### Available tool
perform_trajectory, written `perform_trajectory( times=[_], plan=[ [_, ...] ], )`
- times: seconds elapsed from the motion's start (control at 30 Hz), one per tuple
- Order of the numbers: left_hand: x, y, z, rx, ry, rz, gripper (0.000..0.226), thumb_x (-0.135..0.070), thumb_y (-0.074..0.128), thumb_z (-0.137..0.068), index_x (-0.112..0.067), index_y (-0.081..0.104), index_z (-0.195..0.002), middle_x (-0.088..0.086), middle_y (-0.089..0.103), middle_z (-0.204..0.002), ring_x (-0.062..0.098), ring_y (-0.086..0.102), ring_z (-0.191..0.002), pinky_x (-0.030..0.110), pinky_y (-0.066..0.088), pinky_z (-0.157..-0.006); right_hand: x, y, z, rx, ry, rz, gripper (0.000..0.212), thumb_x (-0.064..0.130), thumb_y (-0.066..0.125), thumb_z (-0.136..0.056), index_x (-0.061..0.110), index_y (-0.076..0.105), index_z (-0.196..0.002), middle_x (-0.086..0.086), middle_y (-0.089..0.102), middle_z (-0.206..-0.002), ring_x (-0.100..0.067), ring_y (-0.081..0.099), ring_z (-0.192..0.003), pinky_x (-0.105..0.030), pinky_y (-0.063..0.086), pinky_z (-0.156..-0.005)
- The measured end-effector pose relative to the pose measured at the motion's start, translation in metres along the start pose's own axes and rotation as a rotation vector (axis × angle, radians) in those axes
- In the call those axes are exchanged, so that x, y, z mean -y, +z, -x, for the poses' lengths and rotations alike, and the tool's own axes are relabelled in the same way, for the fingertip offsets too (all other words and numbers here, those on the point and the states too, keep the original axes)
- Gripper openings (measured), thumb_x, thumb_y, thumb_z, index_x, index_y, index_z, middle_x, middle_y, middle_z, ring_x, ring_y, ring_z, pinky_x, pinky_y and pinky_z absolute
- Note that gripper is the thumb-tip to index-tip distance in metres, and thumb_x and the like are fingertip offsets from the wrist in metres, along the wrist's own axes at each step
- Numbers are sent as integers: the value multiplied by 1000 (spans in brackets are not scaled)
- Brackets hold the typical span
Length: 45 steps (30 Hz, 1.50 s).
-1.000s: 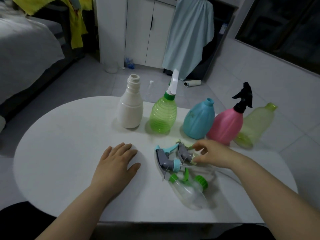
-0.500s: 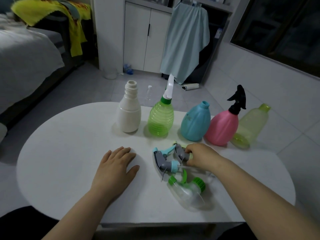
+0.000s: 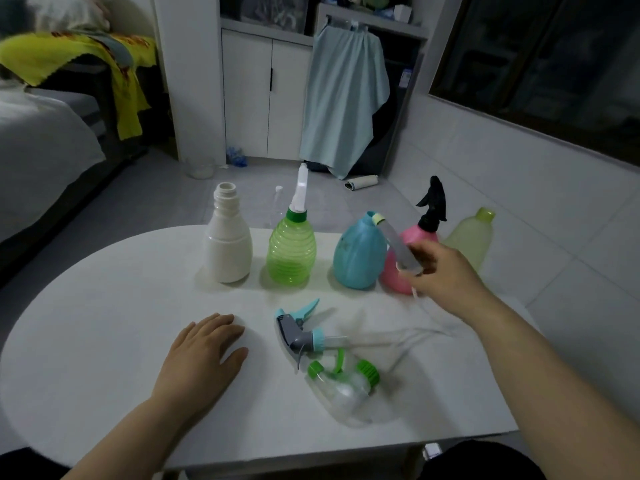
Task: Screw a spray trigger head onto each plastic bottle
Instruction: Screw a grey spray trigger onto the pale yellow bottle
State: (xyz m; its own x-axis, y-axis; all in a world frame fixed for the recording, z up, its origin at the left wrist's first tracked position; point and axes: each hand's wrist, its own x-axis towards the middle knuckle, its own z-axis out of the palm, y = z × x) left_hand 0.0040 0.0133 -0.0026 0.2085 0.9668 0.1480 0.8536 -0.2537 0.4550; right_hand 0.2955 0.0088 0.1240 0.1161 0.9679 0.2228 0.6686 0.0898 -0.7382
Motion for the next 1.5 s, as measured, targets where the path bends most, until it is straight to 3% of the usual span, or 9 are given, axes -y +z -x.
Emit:
perform_trajectory(
  times=[0.13, 0.2, 0.33, 0.47, 0.63, 0.8, 1.07, 1.23, 1.5],
  plan=[
    [-20, -7, -2, -37, -37, 97, 28, -22, 58, -82, -16, 60, -109, 6, 58, -125, 25, 49, -117, 33, 32, -100, -2, -41, -3, -172, -11, -134, 22, 7, 63, -75, 28, 56, -71, 6, 58, -73, -11, 53, -69, -8, 42, -55],
    [-43, -14, -7, -107, -64, 193, 20, -14, 63, -78, -13, 66, -97, 9, 66, -110, 30, 58, -97, 33, 39, -86, -8, -63, -5, -235, 1, -207, 18, 11, 63, -74, 27, 57, -69, 1, 62, -79, -16, 58, -76, -17, 46, -69],
    [-103, -20, -22, -130, 104, 339, 15, -12, 64, -77, -21, 67, -89, -5, 66, -92, 10, 52, -70, 19, 37, -68, -29, -101, -6, -311, 20, -289, 19, 7, 64, -74, 25, 60, -70, 2, 62, -79, -15, 59, -78, -33, 50, -79],
    [-186, -8, -51, -69, 421, 443, 14, -14, 64, -77, -16, 68, -90, -12, 63, -89, -10, 47, -86, -7, 30, -71, -50, -138, -11, -428, 23, -440, 19, 6, 62, -75, 25, 60, -74, 2, 64, -83, -6, 62, -72, -15, 55, -67],
    [-286, 35, -99, 151, 590, 301, 29, -26, 48, -87, -21, 55, -115, -3, 56, -126, 12, 50, -111, 16, 34, -86, -66, -177, -17, -552, 31, -580, 16, 6, 59, -78, 22, 59, -77, 2, 63, -81, -7, 63, -70, -15, 55, -65],
    [-345, 63, -152, 17, 440, 542, 49, -15, 52, -85, -12, 34, -131, 8, 35, -141, 21, 32, -130, 17, 18, -98, -88, -192, -23, -592, 51, -651, 12, 6, 55, -82, 18, 55, -80, 0, 60, -79, -4, 63, -64, -18, 55, -68],
    [-350, 88, -207, 80, 172, 622, 78, -30, 71, -71, -14, 28, -134, 9, 29, -144, 24, 30, -132, 33, 25, -107, -122, -200, -21, -593, 54, -759, 11, 7, 52, -84, 17, 56, -83, 2, 63, -77, -6, 64, -67, -20, 56, -70],
    [-346, 104, -208, 176, 236, 595, 78, -33, 75, -65, -22, 33, -130, 6, 24, -145, 22, 26, -133, 33, 24, -108, -132, -199, -21, -620, 84, -873, 10, 8, 48, -86, 15, 55, -83, 0, 63, -79, -7, 64, -66, -20, 56, -69],
    [-343, 105, -189, 186, 283, 690, 69, -20, 78, -62, -17, 38, -118, -1, 48, -110, 12, 46, -98, 18, 33, -77, -121, -216, -16, -639, 35, -1047, 8, 15, 50, -85, 17, 57, -83, 10, 72, -65, -6, 68, -71, -20, 55, -69]
  ],
)
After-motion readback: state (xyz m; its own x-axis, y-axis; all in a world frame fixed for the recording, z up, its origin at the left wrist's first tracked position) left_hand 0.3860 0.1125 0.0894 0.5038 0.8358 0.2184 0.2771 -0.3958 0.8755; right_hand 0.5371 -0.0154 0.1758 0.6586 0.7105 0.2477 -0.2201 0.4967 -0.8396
